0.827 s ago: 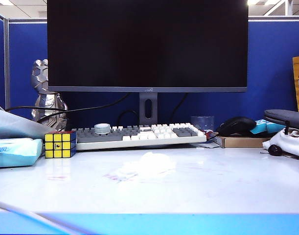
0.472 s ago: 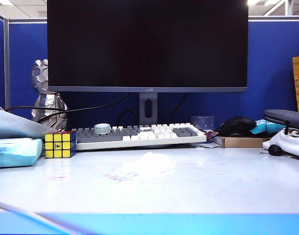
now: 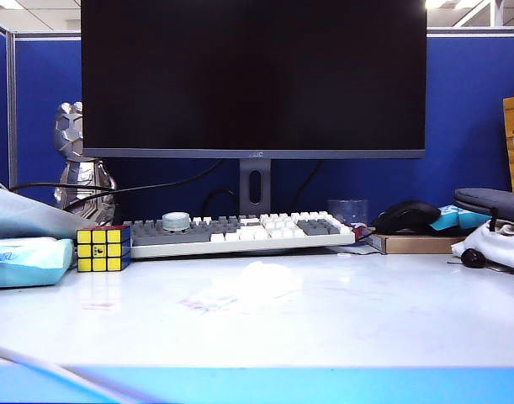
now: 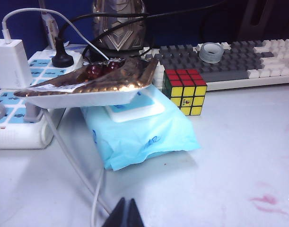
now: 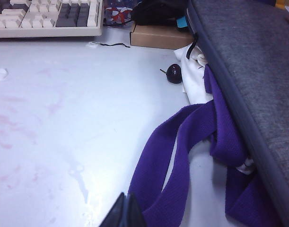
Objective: Use the wet wipes on the table to wipe the cherry juice off the table, then put the wipes back on the table.
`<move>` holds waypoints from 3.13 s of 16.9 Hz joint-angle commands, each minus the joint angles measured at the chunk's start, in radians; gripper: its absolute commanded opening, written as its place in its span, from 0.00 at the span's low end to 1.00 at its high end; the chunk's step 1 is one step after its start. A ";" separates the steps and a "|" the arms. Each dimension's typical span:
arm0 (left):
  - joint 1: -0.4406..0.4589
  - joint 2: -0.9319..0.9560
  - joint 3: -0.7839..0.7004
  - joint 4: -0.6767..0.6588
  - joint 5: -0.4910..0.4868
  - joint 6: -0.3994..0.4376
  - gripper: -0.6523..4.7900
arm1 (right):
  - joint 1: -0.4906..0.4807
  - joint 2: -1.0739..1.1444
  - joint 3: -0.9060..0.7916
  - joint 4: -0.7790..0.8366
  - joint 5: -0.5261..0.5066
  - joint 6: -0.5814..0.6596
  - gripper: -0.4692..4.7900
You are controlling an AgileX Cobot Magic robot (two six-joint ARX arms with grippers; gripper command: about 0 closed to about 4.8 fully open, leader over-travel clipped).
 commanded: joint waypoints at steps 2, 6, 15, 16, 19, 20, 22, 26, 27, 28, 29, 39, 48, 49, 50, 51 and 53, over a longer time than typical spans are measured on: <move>-0.002 -0.003 -0.002 -0.008 0.007 0.008 0.13 | 0.000 0.000 -0.002 0.025 -0.059 0.198 0.09; -0.002 -0.003 -0.002 -0.008 0.007 0.008 0.13 | 0.000 -0.001 -0.002 0.062 -0.219 0.631 0.12; -0.002 -0.003 -0.002 -0.008 0.007 0.007 0.13 | 0.001 0.042 0.153 0.061 -0.287 0.595 0.08; -0.002 -0.003 -0.002 -0.008 0.007 0.008 0.13 | 0.001 0.102 0.249 0.042 -0.288 0.535 0.08; -0.002 -0.003 -0.002 -0.008 0.007 0.008 0.13 | 0.001 0.328 0.507 -0.047 -0.350 0.342 0.08; -0.002 -0.003 -0.002 -0.008 0.007 0.008 0.13 | 0.002 0.438 0.620 -0.105 -0.378 0.271 0.08; -0.002 -0.003 -0.002 -0.008 0.007 0.008 0.13 | 0.036 0.648 0.807 -0.182 -0.403 0.161 0.08; -0.002 -0.003 -0.002 -0.008 0.007 0.007 0.13 | 0.258 1.012 1.040 -0.238 -0.329 0.094 0.08; -0.002 -0.003 -0.002 -0.008 0.007 0.008 0.13 | 0.319 1.114 1.091 -0.263 -0.285 0.094 0.08; -0.002 -0.003 -0.002 -0.008 0.007 0.008 0.13 | 0.367 1.216 1.144 -0.294 -0.261 0.094 0.08; -0.002 -0.003 -0.002 -0.008 0.006 0.008 0.13 | 0.408 1.318 1.199 -0.326 -0.251 0.093 0.08; -0.002 -0.003 -0.002 -0.008 0.007 0.007 0.13 | 0.423 1.878 1.516 -0.482 -0.249 0.063 0.67; -0.002 -0.003 -0.002 -0.008 0.007 0.007 0.13 | 0.423 1.983 1.538 -0.463 -0.156 0.029 0.53; -0.002 -0.003 -0.002 -0.008 0.007 0.008 0.13 | 0.424 1.992 1.550 -0.484 -0.146 0.010 0.36; -0.002 -0.003 -0.002 -0.008 0.007 0.008 0.13 | 0.428 1.997 1.567 -0.517 -0.148 -0.037 0.10; -0.002 -0.003 -0.002 -0.008 0.007 0.008 0.13 | 0.433 1.997 1.585 -0.556 -0.160 -0.053 0.09; -0.002 -0.003 -0.002 -0.008 0.006 0.008 0.13 | 0.448 1.997 1.629 -0.648 -0.250 -0.087 0.09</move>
